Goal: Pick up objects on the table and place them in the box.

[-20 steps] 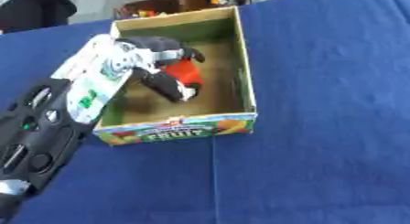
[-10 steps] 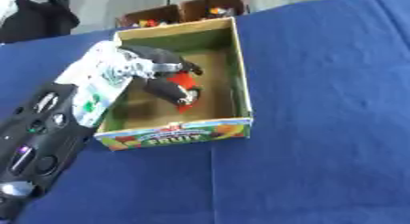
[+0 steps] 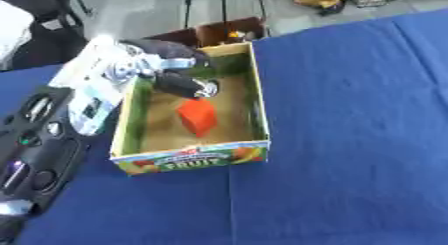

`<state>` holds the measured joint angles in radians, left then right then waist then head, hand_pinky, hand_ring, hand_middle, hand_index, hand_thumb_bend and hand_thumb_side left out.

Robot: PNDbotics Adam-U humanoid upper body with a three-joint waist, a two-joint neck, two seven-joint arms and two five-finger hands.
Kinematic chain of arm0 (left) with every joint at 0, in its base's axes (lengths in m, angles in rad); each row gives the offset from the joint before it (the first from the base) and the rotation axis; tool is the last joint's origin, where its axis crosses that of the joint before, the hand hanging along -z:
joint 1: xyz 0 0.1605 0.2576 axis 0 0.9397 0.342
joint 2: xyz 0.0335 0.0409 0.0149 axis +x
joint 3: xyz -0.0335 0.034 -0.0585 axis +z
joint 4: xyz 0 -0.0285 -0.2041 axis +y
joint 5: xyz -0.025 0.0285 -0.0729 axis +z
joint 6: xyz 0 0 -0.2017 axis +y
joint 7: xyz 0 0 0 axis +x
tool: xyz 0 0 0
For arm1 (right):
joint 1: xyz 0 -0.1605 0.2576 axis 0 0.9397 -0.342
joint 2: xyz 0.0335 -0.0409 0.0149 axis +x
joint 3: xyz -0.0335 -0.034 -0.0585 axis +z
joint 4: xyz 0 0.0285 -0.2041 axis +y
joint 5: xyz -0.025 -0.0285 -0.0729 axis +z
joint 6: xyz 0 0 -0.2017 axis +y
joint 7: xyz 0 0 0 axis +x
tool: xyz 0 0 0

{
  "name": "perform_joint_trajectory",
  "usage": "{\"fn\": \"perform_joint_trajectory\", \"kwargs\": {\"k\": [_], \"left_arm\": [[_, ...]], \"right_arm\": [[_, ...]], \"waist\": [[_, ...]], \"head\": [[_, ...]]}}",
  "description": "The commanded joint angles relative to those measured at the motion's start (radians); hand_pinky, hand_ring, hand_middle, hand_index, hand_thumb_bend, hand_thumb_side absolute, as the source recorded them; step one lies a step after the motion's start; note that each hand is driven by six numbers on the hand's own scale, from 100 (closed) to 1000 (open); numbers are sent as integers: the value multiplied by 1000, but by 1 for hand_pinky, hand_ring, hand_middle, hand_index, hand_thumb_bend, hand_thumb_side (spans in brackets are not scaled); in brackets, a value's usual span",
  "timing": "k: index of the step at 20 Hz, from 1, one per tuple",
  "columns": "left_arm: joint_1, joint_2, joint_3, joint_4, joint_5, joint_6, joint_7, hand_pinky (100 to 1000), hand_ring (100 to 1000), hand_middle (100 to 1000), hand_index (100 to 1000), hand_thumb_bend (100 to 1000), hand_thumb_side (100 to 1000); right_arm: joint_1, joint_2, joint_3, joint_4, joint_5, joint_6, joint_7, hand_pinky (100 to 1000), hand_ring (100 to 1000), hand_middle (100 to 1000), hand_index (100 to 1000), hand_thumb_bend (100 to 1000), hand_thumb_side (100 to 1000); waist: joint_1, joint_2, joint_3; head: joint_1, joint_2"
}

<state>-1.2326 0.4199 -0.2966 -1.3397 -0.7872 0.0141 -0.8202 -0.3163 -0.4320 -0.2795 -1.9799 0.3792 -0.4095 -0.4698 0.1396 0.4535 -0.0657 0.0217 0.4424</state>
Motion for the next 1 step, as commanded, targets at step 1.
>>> {"fn": "perform_joint_trajectory", "kwargs": {"k": [1], "left_arm": [[-11,36,57,-113,16,8,84,1000,1000,960,1000,100,1000]], "right_arm": [[-2,-11,-7,-20,-5,1,-7,574,651,463,638,100,902]], "waist": [[-11,-34,7]], "head": [[-4,14]]}}
